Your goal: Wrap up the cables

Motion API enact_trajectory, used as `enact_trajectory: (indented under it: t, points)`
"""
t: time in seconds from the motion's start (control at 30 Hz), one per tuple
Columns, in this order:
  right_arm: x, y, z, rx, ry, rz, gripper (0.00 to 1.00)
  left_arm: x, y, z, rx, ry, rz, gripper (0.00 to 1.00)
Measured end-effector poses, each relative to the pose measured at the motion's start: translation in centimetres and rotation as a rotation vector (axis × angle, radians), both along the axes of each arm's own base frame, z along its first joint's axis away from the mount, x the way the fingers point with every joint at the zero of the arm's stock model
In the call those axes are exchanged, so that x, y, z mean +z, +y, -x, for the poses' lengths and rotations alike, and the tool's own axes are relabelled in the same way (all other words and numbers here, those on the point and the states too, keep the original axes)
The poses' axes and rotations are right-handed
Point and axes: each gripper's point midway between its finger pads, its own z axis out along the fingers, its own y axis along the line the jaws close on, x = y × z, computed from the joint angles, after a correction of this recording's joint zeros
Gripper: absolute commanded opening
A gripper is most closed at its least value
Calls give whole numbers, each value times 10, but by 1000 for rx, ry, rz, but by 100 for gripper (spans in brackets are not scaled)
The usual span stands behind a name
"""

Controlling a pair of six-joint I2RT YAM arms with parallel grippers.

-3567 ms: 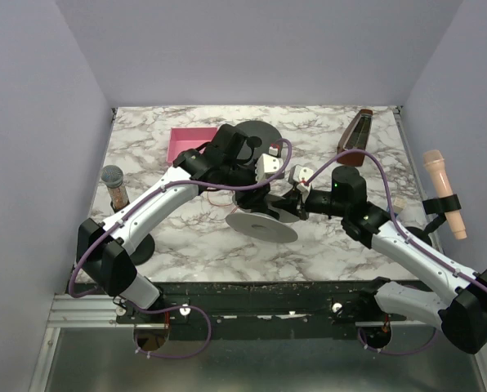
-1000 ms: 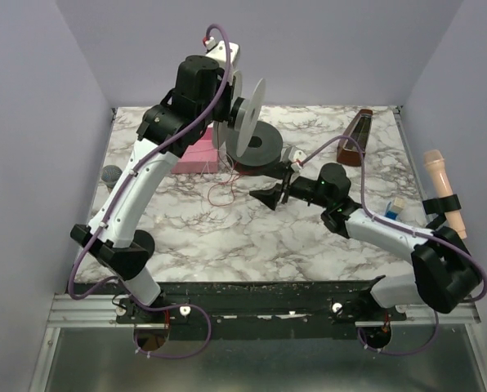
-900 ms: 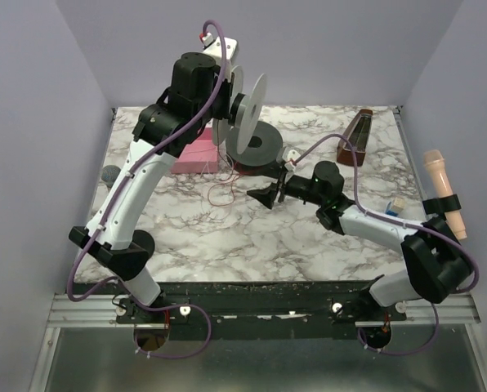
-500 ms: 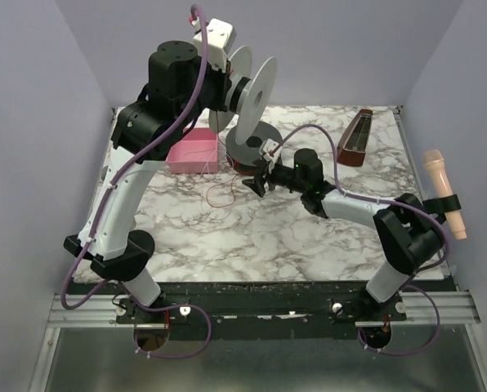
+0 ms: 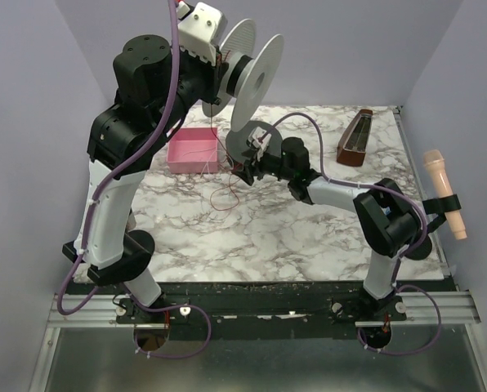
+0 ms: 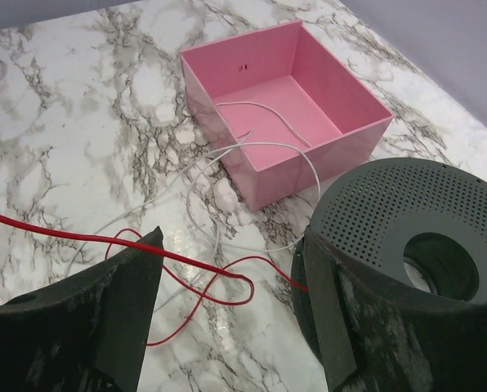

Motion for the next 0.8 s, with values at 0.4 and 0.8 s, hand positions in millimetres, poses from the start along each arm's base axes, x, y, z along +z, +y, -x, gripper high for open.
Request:
enact_trajectory:
  t: [0.4,0.8]
  points:
    - [-6,17,-1,26,140,-116,41,13,-7,6,-27,-38,10,0]
    - [9,30,-13,26,224,-244,12,23,-8,14,-60,-62,28,0]
